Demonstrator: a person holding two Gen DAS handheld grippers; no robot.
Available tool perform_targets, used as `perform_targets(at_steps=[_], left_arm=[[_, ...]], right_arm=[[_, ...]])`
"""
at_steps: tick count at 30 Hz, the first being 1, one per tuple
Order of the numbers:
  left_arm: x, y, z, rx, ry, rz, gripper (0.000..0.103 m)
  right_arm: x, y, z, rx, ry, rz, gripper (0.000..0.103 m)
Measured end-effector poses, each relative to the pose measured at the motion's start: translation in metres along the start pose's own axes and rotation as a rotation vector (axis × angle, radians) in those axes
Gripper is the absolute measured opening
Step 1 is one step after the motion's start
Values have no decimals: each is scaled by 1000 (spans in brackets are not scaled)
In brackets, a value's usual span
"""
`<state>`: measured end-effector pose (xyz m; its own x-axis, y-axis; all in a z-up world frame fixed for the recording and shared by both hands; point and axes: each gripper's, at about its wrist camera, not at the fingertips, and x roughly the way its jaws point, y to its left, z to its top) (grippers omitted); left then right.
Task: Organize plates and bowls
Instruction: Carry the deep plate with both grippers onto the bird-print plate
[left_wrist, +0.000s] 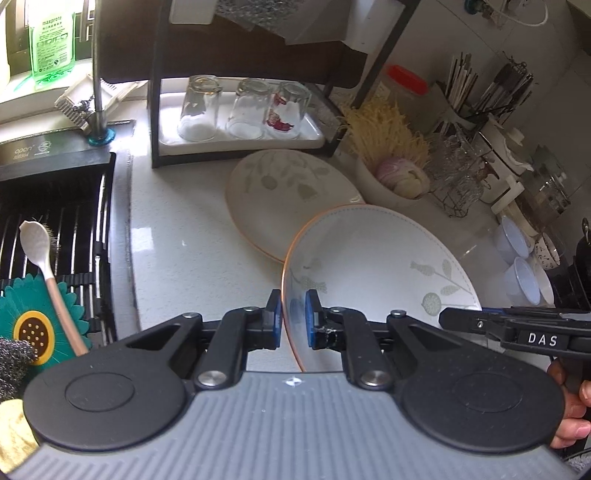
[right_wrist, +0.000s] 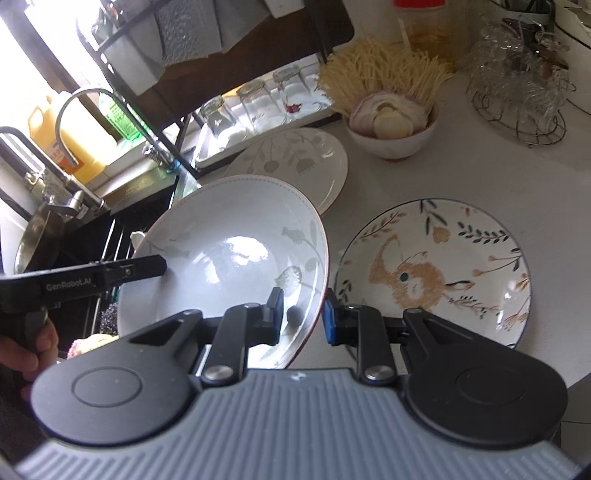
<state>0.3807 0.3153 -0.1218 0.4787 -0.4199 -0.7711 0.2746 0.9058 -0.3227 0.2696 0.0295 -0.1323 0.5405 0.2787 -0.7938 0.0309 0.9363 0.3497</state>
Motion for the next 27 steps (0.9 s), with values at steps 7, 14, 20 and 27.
perform_targets(at_steps=[7, 14, 20, 27], left_arm=[[18, -36, 4, -37, 4, -7, 14], [42, -69, 14, -1, 16, -14, 14], [67, -92, 16, -9, 49, -26, 14], [93, -104, 11, -20, 124, -16, 15]], right_arm=[[-13, -37, 13, 21, -34, -3, 25], [-20, -73, 13, 61, -49, -5, 25], [-20, -98, 19, 26, -40, -53, 25], [-8, -117, 12, 1, 11, -85, 25]])
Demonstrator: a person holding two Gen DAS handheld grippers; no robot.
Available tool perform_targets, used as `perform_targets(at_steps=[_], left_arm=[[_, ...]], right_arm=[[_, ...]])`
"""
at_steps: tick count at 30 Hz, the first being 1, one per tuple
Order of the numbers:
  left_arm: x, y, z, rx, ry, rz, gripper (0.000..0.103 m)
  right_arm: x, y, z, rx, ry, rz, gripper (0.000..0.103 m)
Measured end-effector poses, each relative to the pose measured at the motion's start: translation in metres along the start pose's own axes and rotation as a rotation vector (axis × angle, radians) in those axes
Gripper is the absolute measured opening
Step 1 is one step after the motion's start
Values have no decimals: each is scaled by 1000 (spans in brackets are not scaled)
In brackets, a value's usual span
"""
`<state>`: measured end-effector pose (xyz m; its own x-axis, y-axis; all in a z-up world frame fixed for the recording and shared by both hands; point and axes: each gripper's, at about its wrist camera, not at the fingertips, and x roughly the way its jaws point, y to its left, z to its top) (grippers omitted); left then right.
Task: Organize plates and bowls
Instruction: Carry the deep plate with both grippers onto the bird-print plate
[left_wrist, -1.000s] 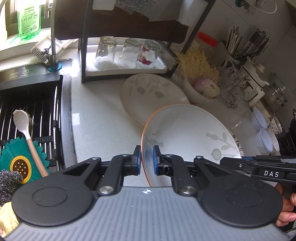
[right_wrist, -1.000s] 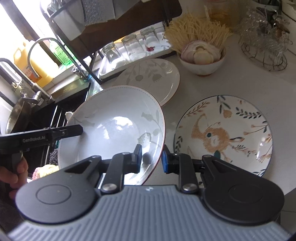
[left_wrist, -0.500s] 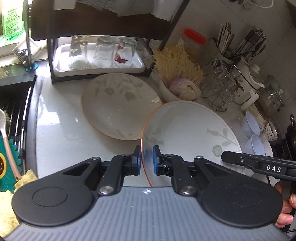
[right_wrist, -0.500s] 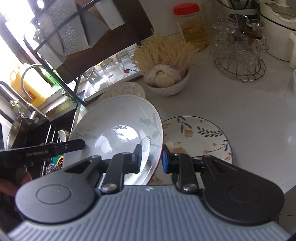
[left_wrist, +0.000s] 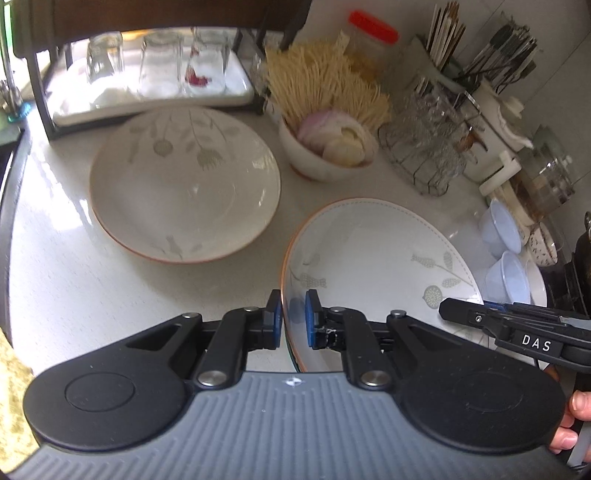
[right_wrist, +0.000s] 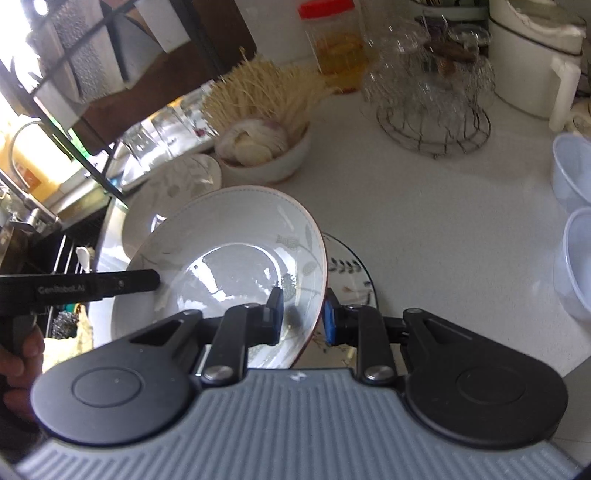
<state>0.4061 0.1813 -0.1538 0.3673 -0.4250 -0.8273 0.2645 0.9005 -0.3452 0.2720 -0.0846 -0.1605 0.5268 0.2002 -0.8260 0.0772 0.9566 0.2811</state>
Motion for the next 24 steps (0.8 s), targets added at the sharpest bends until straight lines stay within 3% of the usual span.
perform_targets(at_steps=[6, 24], left_arm=[[19, -6, -6, -13, 65, 24, 15], [52, -29, -7, -50, 144, 62, 17]], right_arm=[[11, -10, -7, 8, 28, -25, 25], [25, -34, 1, -5, 36, -91, 25]])
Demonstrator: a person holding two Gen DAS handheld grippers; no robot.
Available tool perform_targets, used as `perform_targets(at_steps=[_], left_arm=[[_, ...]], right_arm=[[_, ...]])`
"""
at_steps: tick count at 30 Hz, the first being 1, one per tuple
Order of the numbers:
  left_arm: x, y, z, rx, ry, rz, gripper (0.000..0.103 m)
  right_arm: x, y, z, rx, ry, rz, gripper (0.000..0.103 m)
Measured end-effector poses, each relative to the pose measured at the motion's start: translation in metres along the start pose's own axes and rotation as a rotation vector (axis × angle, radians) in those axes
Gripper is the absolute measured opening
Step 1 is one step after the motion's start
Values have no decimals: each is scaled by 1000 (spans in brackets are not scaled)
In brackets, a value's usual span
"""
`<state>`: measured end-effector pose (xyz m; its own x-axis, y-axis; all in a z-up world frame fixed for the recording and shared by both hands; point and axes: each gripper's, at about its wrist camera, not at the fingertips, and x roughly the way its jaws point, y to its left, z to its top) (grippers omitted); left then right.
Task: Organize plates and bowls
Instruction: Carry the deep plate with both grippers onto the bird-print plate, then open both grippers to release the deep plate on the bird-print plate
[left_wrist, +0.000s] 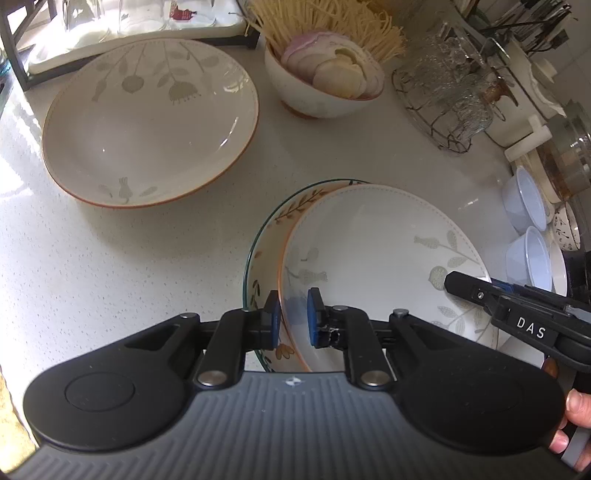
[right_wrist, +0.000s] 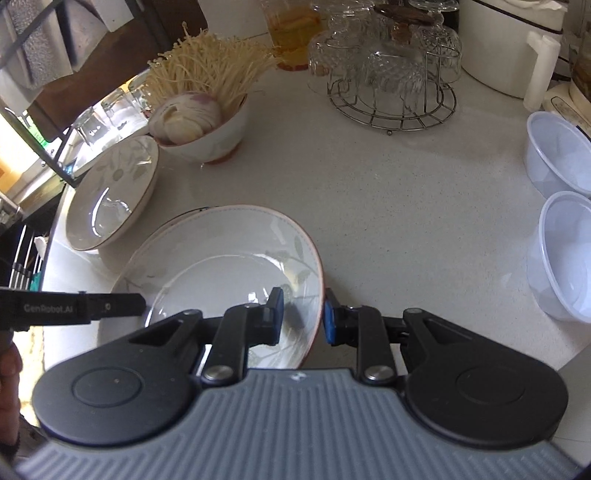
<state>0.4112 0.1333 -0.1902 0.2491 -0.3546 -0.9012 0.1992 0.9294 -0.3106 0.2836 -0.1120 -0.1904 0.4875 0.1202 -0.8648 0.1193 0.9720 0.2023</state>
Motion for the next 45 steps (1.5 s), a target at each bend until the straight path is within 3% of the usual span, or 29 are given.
perform_targets(at_steps=[10, 24, 30, 38, 45], left_arm=[[2, 0, 0, -20, 18, 31, 17], [-14, 12, -8, -56, 19, -32, 23], [-21, 15, -15, -62, 12, -10, 30], [-38, 15, -19, -49, -39, -6, 33], [-77, -2, -12, 11, -170, 15, 33]], right_arm=[[12, 4, 1, -62, 25, 10, 25], [21, 10, 6, -79, 33, 19, 26], [18, 10, 6, -71, 20, 17, 26], [4, 9, 7, -47, -27, 25, 26], [-32, 12, 20, -21, -130, 52, 26]])
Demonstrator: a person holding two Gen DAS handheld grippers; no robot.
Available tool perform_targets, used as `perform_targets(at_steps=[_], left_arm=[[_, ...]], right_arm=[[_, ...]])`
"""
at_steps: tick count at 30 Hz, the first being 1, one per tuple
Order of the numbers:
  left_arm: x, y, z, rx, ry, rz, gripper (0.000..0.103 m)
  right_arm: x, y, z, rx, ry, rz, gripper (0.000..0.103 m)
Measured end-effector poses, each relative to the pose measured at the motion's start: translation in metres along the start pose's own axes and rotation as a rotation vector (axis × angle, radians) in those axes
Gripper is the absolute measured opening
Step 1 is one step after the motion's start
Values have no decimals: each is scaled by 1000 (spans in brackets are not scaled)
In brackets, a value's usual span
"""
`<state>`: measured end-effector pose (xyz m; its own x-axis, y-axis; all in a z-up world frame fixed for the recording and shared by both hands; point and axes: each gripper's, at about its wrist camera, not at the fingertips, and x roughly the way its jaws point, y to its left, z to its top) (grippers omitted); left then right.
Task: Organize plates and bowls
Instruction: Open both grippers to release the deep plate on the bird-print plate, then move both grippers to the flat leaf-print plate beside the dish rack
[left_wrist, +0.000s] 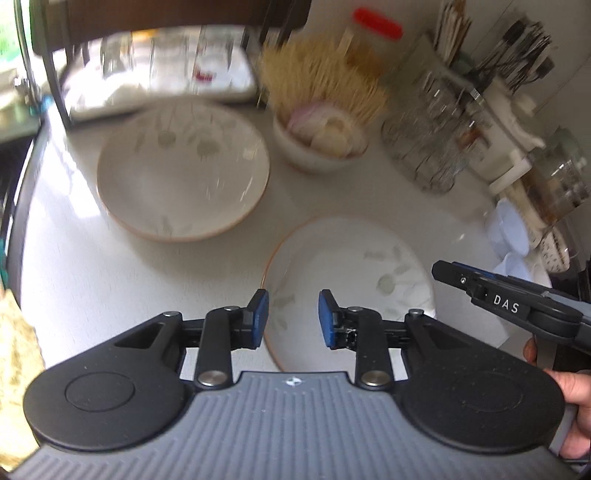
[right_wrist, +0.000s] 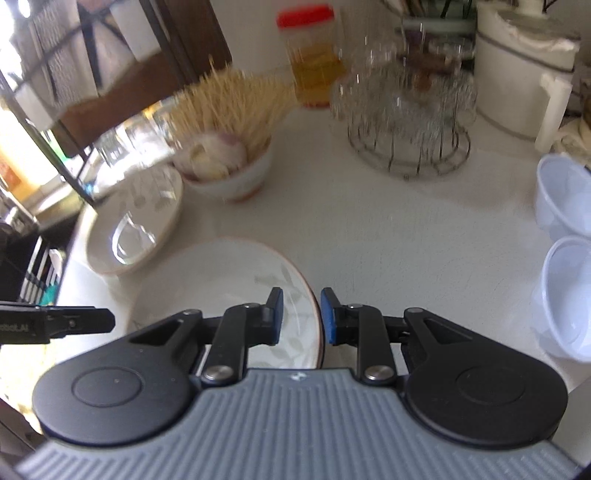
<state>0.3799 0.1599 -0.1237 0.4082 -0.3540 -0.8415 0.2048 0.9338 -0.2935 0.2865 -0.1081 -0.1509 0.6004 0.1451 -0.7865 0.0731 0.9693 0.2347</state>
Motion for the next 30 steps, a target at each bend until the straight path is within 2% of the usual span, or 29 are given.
perform_targets(at_steps=[3, 11, 20, 30], left_arm=[[-17, -4, 7, -23, -49, -30, 33], [-56, -19, 17, -13, -150, -4, 33], [-102, -39, 8, 23, -243, 30, 33], [-123, -56, -8, 34, -272, 19, 34]], right_arm=[[-20, 4, 10, 3, -52, 20, 26], [-64, 19, 23, -54, -172, 40, 26], [-93, 29, 23, -68, -200, 85, 26], [-120, 35, 16, -104, -225, 132, 26]])
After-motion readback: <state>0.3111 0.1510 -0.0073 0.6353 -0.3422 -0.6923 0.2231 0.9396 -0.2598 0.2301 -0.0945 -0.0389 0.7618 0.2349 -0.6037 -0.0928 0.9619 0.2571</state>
